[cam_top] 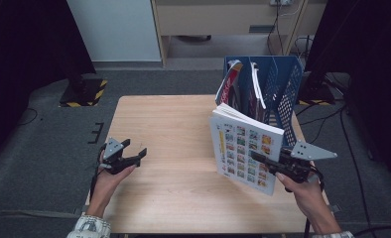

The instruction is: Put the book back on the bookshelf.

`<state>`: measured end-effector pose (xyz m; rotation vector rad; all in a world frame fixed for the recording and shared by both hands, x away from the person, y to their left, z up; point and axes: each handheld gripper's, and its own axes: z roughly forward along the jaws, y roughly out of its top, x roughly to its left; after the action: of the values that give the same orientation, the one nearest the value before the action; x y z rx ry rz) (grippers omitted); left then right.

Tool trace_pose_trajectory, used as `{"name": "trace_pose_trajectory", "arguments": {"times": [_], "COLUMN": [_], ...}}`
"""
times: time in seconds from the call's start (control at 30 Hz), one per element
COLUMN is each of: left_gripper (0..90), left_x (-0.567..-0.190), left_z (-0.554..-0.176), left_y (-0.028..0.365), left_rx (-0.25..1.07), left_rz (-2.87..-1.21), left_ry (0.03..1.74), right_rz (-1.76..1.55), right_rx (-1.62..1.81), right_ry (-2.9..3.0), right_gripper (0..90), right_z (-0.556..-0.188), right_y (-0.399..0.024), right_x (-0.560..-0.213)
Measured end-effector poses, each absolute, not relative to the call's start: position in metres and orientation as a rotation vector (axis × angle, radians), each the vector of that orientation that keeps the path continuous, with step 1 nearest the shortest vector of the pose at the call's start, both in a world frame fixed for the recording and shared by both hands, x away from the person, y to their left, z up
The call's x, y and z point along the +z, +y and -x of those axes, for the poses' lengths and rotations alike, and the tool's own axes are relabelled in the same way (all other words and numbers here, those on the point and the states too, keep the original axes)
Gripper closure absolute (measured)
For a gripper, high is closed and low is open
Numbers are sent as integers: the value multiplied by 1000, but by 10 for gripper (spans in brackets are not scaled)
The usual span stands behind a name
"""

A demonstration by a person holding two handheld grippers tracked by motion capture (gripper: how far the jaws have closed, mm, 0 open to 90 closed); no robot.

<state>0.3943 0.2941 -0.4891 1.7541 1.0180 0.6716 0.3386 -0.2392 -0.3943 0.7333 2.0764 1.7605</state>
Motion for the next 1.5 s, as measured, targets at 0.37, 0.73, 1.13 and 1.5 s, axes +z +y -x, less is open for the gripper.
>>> {"name": "trace_pose_trajectory", "arguments": {"times": [0.37, 0.73, 1.13, 1.5], "left_gripper": [202, 207, 213, 215], "left_x": [-490, -488, -487, -487], "left_z": [-395, -395, -395, -395], "left_y": [293, 294, 294, 295], "left_rx": [677, 679, 684, 688], "left_rz": [-1758, -1755, -1752, -1747], "left_ry": [1014, 1009, 1004, 1004], "right_rz": [-760, -790, -811, -833], "right_rx": [1756, 1746, 1742, 1731], "right_ry": [2044, 2009, 1983, 1960], "right_gripper": [741, 741, 741, 741], "right_z": [-330, -323, -315, -308], "right_y": [-259, -276, -288, -301], "right_x": [-394, -397, -397, -398]}}
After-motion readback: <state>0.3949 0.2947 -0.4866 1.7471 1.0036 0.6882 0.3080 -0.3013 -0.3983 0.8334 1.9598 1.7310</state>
